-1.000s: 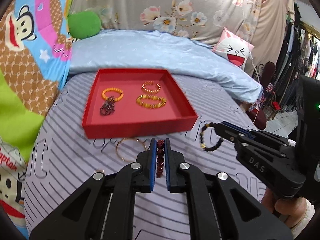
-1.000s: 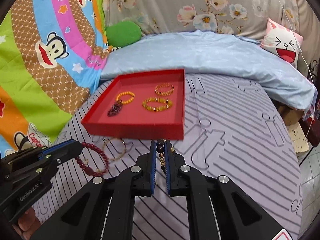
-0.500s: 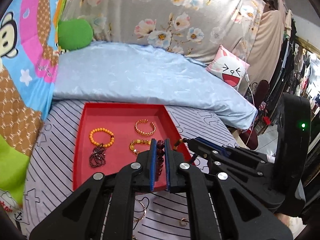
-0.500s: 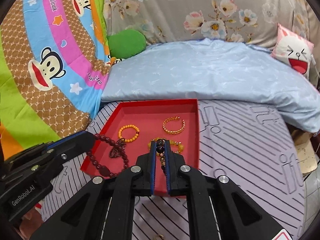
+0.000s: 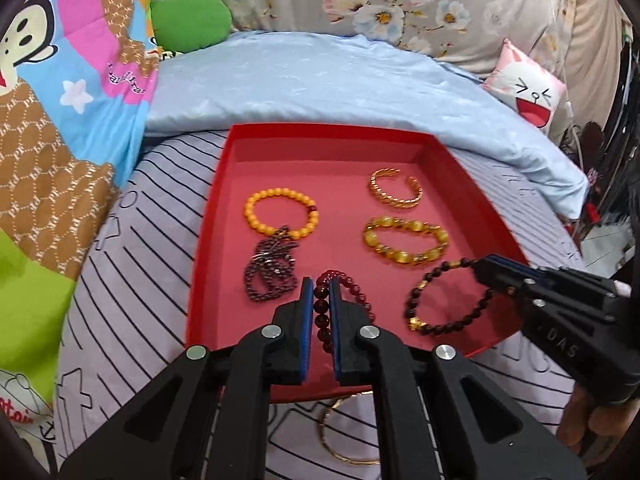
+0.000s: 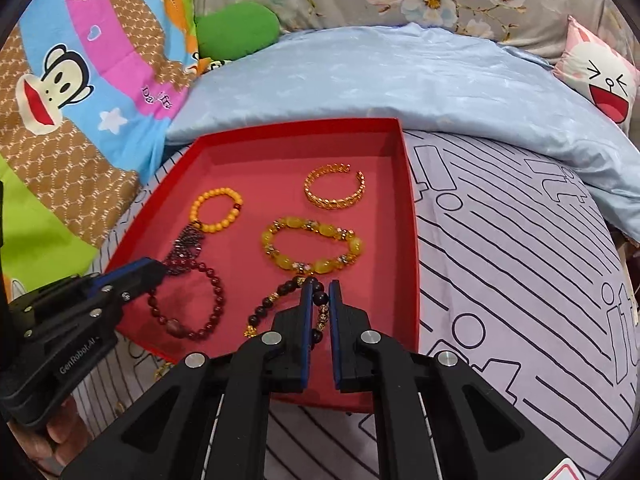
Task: Organize jewelry
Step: 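Carry both bracelets into the red tray and open both grippers, then withdraw both grippers toward the gold bangle and hoop earrings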
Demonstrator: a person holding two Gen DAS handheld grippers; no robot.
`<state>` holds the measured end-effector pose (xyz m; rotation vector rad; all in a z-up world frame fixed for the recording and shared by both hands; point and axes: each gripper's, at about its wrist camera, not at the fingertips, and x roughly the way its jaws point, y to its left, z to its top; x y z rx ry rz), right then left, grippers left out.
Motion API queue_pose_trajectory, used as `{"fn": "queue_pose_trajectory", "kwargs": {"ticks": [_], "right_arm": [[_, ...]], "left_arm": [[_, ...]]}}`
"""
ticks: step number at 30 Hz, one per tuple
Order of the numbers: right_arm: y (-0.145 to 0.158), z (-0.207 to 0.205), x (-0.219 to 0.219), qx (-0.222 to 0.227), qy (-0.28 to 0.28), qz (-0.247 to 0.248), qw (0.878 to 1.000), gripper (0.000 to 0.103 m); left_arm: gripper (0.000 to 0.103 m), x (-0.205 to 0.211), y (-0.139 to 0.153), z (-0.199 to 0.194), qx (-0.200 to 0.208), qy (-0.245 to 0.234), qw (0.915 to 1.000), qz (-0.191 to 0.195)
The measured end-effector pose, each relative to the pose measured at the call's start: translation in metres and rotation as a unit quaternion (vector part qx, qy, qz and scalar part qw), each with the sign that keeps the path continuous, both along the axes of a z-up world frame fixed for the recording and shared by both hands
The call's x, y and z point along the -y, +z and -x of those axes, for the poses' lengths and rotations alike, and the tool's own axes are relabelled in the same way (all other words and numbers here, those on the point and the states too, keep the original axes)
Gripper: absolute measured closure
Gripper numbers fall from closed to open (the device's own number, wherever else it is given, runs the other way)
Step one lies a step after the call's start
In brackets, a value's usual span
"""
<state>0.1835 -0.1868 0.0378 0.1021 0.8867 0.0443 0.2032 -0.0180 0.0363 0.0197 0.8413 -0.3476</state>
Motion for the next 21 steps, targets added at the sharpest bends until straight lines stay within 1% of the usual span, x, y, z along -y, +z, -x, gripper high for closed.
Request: {"fn": "queue_pose_trajectory", "kwargs": {"ticks": [4,7,10,13,15,16,17,18,19,20,21], "right_arm": [[-0.005,-0.003,-0.004,0.001,0.001,0.021,1.000,0.095],[-0.006,-0.004,-0.007,0.007,0.002,0.036,0.999,0.095],[-0.005,-0.009,-0.007,0.008,0.000,0.038,0.999,0.095],[-0.007,-0.016,-0.007,0.006,-0.003,0.041,0.999,0.095],[-0.007,-0.018,-0.006,0.007,-0.008,0.044,0.999,0.091],[-0.006,-0.017,-0.005,0.011,-0.013,0.045,0.999,0.085],[-0.005,-0.016,-0.005,0.014,-0.016,0.044,0.999,0.076],[-0.003,-0.013,-0.004,0.021,-0.017,0.041,0.999,0.071],[-0.001,-0.010,-0.003,0.026,-0.018,0.041,0.999,0.065],[0.001,-0.008,-0.004,0.030,-0.017,0.041,0.999,0.064],[0.003,-0.006,-0.004,0.031,-0.017,0.040,0.999,0.064]], "left_arm": [[0.095,0.003,-0.007,-0.001,0.014,0.013,0.9990,-0.040],[0.095,0.003,-0.009,-0.004,0.016,0.017,0.9986,-0.047],[0.095,0.004,-0.009,-0.007,0.025,0.022,0.9978,-0.058],[0.095,0.004,-0.008,-0.013,0.026,0.024,0.9976,-0.060],[0.095,0.004,-0.010,-0.018,0.022,0.027,0.9974,-0.063],[0.095,0.004,-0.010,-0.019,0.025,0.030,0.9973,-0.063],[0.094,0.003,-0.008,-0.018,0.035,0.035,0.9969,-0.062],[0.089,0.002,-0.007,-0.017,0.041,0.039,0.9964,-0.063],[0.080,0.001,-0.006,-0.015,0.046,0.041,0.9960,-0.066],[0.077,0.001,-0.005,-0.014,0.049,0.042,0.9957,-0.067],[0.076,0.001,-0.003,-0.013,0.052,0.042,0.9955,-0.067]]}}
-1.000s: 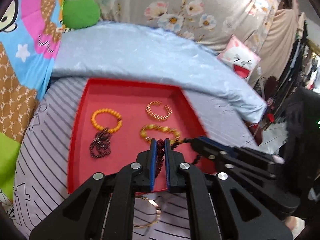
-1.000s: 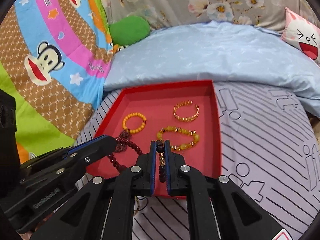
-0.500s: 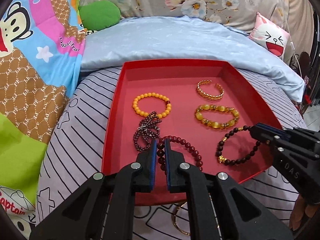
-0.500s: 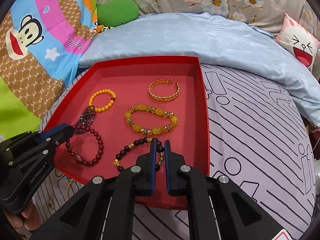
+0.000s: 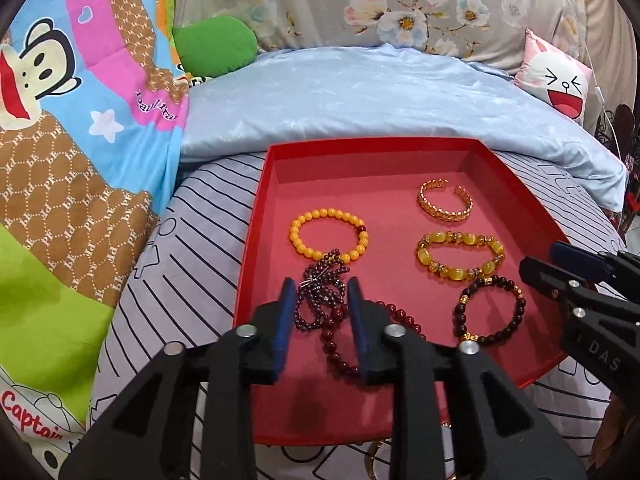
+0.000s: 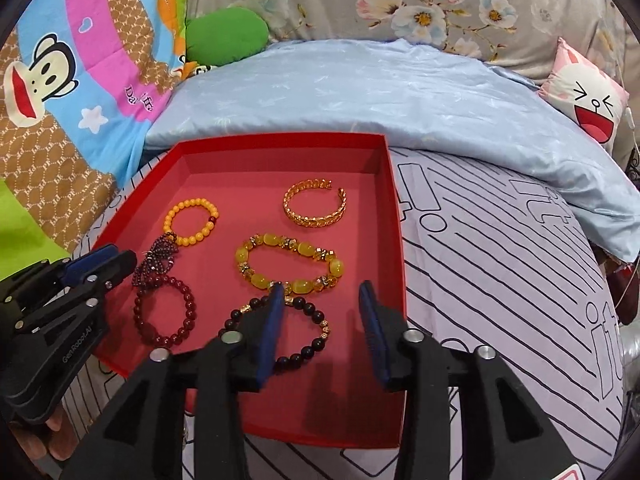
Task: Organize jewelry
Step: 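Withdraw both grippers toward the gold bangle and hoop earrings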
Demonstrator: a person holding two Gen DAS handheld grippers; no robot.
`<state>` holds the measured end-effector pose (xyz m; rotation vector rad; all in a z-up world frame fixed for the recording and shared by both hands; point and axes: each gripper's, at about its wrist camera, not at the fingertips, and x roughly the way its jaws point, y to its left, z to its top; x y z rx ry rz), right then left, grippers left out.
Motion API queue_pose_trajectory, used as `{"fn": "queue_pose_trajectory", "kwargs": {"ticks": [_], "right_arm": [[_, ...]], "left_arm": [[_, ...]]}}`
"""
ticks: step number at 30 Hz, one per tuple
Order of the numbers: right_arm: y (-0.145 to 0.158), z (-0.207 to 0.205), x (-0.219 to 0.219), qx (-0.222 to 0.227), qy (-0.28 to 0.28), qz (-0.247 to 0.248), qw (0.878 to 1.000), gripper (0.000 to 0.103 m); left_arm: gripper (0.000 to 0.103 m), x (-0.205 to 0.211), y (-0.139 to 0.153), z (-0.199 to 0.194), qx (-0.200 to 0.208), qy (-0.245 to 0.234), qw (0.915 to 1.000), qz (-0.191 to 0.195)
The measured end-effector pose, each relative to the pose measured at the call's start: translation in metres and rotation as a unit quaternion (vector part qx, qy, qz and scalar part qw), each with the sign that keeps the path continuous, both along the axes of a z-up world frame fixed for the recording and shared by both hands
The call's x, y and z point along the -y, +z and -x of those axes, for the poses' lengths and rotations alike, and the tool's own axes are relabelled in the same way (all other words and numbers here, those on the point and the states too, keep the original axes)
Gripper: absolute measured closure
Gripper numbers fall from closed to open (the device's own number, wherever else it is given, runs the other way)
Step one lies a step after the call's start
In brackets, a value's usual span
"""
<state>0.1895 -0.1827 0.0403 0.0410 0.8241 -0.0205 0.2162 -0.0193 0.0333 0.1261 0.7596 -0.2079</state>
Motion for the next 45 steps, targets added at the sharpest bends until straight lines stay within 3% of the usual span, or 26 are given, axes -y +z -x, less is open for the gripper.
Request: {"fn": "queue_pose_trajectory", "kwargs": {"ticks": [29,37,45], "right_arm": [[0.031,0.073,-0.004,0.022,0.004,-0.040,0.999,0.064],[0.023,0.101,0.004,0.012,-0.007,-0.042,0.999,0.064],[0.007,0.131,0.011,-0.008,-0.015,-0.048,0.999,0.064]], "left_arm": [[0.076,-0.011,0.022,0.064,0.002,0.001,0.9997,0.023],[0.076,-0.025,0.022,0.099,0.008,0.011,0.9997,0.018],[0.071,-0.051,0.004,0.134,-0.016,0.030,0.9992,0.022]]}}
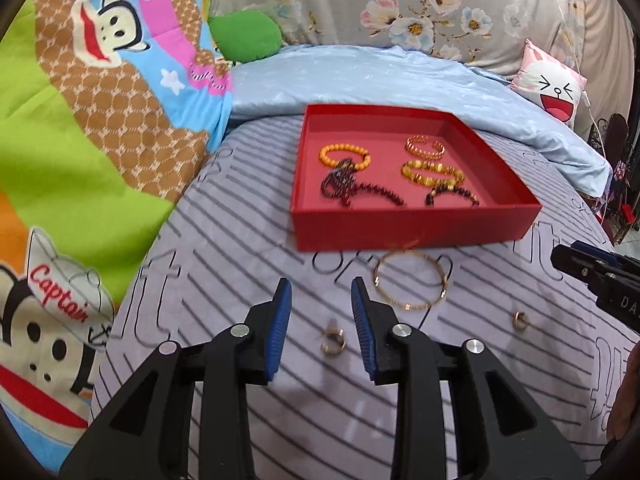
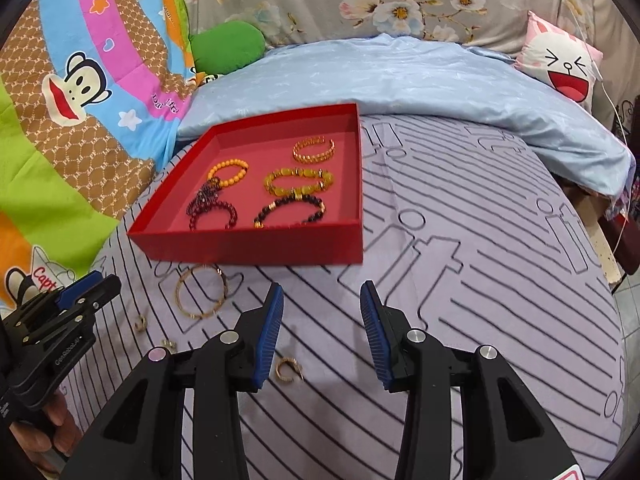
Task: Organize jewelry
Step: 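Withdraw both grippers toward the gold bangle and hoop earrings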
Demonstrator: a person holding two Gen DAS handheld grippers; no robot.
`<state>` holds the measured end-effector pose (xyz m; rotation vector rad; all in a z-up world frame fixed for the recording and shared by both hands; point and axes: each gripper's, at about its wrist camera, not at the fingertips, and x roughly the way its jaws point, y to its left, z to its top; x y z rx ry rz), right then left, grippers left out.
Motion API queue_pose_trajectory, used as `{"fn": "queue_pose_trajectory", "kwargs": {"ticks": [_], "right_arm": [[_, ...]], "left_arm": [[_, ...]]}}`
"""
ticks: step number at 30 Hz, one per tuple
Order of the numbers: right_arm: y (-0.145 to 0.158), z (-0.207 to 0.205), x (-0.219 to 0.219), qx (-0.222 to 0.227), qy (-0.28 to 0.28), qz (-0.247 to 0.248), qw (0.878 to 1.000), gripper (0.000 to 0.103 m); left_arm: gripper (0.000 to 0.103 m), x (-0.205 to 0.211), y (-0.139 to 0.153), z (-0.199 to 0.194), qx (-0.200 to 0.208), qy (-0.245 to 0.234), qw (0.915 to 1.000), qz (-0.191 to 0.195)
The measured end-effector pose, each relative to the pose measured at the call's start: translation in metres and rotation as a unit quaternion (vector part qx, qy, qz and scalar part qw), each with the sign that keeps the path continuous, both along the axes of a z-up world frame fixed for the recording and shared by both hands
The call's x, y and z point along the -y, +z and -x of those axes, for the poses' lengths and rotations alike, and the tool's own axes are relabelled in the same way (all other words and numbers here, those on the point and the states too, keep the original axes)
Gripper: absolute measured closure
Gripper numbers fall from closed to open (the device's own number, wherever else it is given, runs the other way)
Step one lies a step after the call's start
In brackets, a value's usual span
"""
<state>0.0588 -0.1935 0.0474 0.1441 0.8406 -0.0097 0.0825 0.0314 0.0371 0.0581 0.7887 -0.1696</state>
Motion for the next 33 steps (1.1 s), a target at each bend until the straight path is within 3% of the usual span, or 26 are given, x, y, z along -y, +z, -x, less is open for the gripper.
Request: {"fn": "queue_pose_trajectory", "kwargs": {"ticks": [9,14,29,33], "right_arm": [[-0.022,0.025,-0.008,-0.024,0.008,-0.003,1.000,0.064],[-0.028,0.032,-0.012,-0.031,0.011,-0.010,0.999,0.064],[-0.035,0.000,-0.058,-0.035,0.061,-0.009,0.997,0.063],[-0.038,-0.012,-0.074,-0.036,0.073,-0.005,0.997,0.051]], "left_arm": [[0.069,-0.009,-0.022,0.024,-0.025,0.009,0.9995,0.014],[0.062,-0.007,-0.028,0.033,-0.029,0.007,0.9994,0.018],[0.062,-0.020,-0.033,0.026,-0.030,0.031,0.9987,0.027],[0.062,-0.026,-0.033,0.022,-0.030,0.037,0.9984,0.029]]}}
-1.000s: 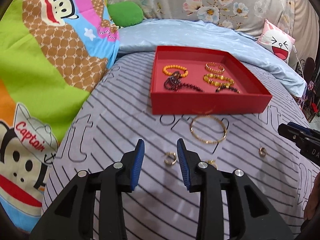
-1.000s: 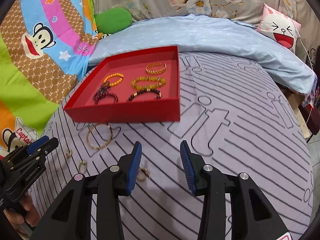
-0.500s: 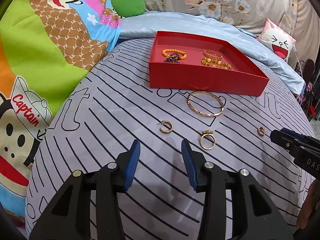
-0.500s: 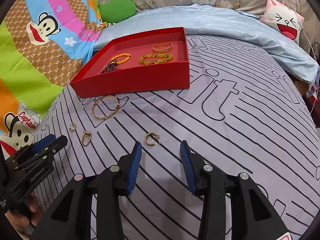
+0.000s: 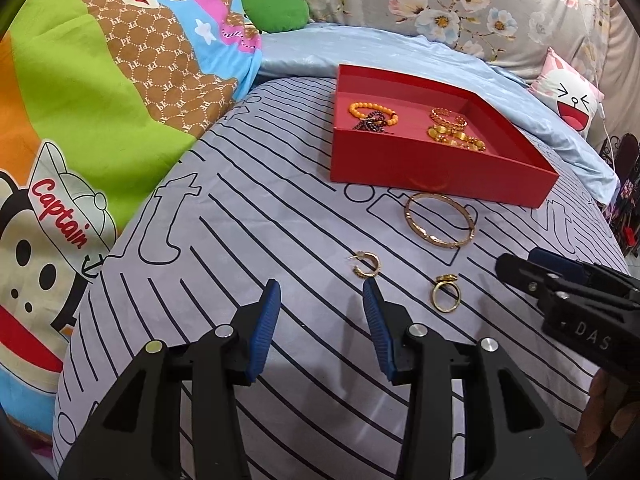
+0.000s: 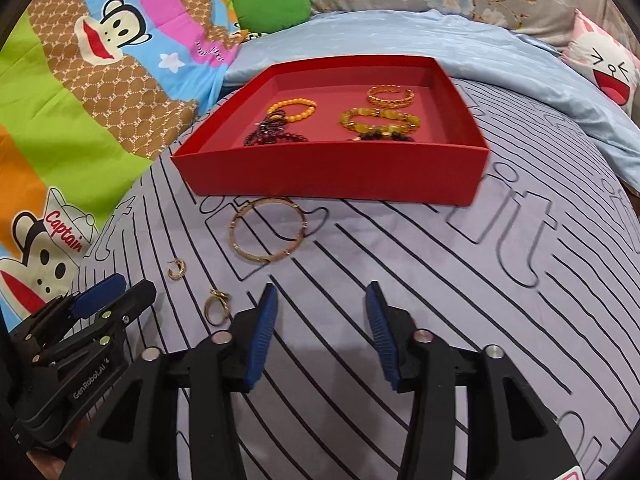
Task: Organize jewelry
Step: 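Withdraw both grippers toward the gold bangle and hoop earrings, then grasp the thin gold bangle with the right gripper while the left grasps the small gold ring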
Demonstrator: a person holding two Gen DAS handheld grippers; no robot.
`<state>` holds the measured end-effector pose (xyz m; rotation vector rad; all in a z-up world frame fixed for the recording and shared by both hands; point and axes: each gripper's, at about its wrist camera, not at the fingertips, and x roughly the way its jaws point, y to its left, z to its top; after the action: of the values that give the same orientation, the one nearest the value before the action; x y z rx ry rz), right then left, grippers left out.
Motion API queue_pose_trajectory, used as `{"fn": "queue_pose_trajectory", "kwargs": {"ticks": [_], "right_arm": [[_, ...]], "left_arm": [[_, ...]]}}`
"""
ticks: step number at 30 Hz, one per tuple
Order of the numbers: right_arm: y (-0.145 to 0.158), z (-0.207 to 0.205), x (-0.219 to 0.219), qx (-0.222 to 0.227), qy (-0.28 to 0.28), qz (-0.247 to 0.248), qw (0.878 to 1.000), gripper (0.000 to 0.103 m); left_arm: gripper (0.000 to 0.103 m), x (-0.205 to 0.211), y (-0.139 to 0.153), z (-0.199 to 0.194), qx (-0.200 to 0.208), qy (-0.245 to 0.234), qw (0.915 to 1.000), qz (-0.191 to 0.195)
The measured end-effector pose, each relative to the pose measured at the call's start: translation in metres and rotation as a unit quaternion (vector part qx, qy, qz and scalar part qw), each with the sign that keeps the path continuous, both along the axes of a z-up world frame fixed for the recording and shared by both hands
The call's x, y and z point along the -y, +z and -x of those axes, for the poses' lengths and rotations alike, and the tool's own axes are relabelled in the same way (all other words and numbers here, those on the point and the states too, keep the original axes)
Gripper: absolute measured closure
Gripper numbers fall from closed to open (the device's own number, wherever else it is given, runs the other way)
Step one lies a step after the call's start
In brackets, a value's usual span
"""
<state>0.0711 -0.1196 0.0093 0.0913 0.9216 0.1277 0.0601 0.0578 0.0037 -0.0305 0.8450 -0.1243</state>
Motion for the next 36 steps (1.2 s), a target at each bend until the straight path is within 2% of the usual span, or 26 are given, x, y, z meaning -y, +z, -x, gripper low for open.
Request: {"fn": "queue_pose_trajectory", "kwargs": {"ticks": [14,20,22,23,27,36], "right_arm": [[-0.008,-0.046,-0.040,-0.003,0.019,0.013,1.000,0.037],[-0.011,-0.056,-0.055,0.005,0.022,0.050,0.998,0.037],[-0.011,-0.055,-0.057,0.009,0.021,0.068,0.997,0.044],[-0.011,-0.054,-0.057,0.010,0.024,0.070,0.997,0.044],[-0.010,-0.047,-0.046,0.010,0.015,0.063,0.998,0.045],[0.001,-0.011,0.012,0.016,-0.039,0.033,0.999,0.045]], "left_arm": [[0.060,-0.018,-0.004,-0.014,-0.009,0.017,0.9998,0.011],[0.060,-0.021,-0.006,-0.015,-0.014,0.017,0.9996,0.018],[0.060,-0.020,-0.006,-0.015,-0.015,0.017,0.9996,0.016],[0.060,-0.020,-0.006,-0.014,-0.015,0.017,0.9996,0.016],[0.060,-0.018,-0.005,-0.013,-0.013,0.015,0.9997,0.014],[0.060,-0.002,-0.003,-0.003,-0.013,-0.005,0.9997,0.019]]}}
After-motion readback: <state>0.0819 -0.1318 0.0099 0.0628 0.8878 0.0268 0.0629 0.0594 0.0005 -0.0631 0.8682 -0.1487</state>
